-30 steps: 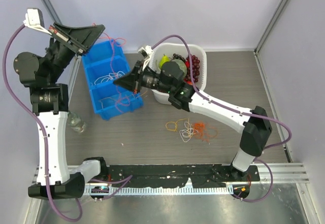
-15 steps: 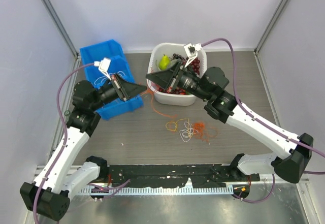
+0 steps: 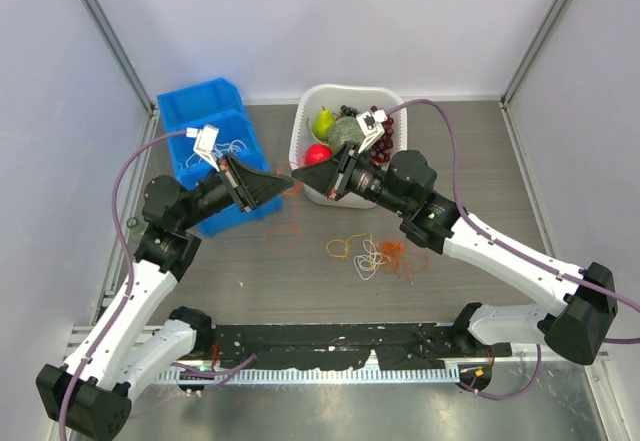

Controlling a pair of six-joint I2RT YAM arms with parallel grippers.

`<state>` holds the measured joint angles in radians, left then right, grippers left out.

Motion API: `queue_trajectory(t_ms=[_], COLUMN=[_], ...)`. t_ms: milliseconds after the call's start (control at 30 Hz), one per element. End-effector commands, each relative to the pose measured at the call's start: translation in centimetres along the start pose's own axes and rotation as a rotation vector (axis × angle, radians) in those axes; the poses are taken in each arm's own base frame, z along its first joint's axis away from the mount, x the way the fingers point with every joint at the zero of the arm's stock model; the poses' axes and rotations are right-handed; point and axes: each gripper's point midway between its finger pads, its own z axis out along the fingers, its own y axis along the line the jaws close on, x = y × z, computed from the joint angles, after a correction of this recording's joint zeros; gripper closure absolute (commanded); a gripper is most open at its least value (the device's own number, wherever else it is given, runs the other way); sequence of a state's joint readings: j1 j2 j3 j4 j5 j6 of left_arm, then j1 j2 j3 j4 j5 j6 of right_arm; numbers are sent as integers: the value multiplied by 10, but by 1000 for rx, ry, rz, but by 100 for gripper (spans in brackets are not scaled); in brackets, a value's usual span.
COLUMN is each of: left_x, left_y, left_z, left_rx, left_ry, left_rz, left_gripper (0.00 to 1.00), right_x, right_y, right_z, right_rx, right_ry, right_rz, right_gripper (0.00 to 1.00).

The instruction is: Untangle the cables

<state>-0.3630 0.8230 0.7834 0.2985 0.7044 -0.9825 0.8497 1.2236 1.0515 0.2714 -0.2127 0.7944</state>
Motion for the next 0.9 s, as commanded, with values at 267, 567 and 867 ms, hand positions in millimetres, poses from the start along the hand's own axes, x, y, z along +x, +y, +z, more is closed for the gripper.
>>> queue_trajectory(t_ms=[267, 567, 867], left_x=[0, 3, -1], left_y=[-1, -8, 15], left_z=[5, 13, 19], left_rx=[34, 68, -59], left_ry=[20, 45, 32], left_rz=[135, 138, 139], left_gripper=[73, 60, 100], right_x=[-20, -17, -18], right_y=[38, 38, 43], right_z=[-13, -4, -11], right_rx=[-107, -128, -138], right_ry=[-58, -43, -45], right_rz=[72, 97, 75], right_gripper=[99, 99, 99])
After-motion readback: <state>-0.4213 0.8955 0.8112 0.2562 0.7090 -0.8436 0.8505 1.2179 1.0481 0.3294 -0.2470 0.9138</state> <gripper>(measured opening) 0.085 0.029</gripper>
